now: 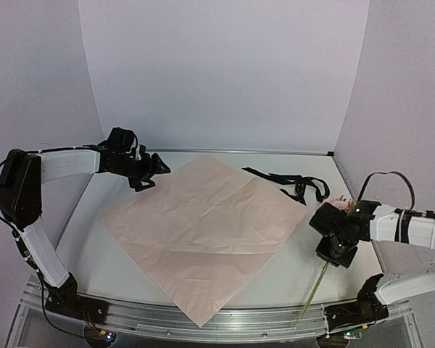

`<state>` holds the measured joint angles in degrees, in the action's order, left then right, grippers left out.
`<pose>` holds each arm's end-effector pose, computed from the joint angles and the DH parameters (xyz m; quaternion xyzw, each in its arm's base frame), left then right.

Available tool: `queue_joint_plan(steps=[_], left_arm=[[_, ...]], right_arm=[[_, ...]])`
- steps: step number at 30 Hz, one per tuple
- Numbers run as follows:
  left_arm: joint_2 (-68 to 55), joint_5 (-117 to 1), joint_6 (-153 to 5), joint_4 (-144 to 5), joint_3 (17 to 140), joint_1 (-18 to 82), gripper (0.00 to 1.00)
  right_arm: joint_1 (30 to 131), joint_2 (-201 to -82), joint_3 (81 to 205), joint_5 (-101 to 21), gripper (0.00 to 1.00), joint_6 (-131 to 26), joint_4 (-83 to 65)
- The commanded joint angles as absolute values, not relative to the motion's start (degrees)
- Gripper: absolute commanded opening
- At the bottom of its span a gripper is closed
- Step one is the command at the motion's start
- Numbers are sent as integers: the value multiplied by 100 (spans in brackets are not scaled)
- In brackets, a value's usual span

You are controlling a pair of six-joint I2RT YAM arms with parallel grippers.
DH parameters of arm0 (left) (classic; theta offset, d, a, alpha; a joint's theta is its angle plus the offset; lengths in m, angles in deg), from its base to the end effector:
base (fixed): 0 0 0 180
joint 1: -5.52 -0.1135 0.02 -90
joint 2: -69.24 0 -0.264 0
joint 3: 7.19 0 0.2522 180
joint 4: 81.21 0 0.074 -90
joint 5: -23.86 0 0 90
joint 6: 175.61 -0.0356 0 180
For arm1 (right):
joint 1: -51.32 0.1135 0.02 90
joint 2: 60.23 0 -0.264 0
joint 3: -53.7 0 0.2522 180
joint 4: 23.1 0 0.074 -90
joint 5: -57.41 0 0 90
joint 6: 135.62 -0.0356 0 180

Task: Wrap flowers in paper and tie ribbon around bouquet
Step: Pick up the fake flower from the corner of the board, then place the fake flower on the flattened wrapping paper.

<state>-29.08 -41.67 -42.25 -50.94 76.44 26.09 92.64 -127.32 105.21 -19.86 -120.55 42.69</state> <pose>0.3482 -0.1464 0.2356 -0.0988 0.9010 -0.3642 0.2139 0.1377 0.1106 0.1814 0.2945 0.9463 0.0051 0.1334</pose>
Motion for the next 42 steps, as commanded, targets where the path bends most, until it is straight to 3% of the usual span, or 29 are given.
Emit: queue_joint_plan(steps=[1,8,15,22,33,42], left_arm=[[-2879,-4090,-4286,-5180,7644,2591,81],[-2845,-4063,-4301,-5192,7484,2556,81],[-2680,-3983,-4160,-5512,6922,2556,77],[-2343,-3992,-4160,-5503,6661,2556,78],[-2199,-3817,-4404,-5254,6642,2555,78],[-2167,-3789,-4439,-5231,6585,2557,78]], right_arm=[[9249,-12386,11636,-1107,0,-11269,5267],[9264,-13769,13938,-1782,0,-9218,4697],[9272,-15462,15862,-2636,0,-8342,3684],[9285,-17048,17117,-3789,0,-8276,2467],[9341,-19579,19296,-4169,0,-8507,1252],[9314,-20550,20034,-4403,0,-8912,1004]])
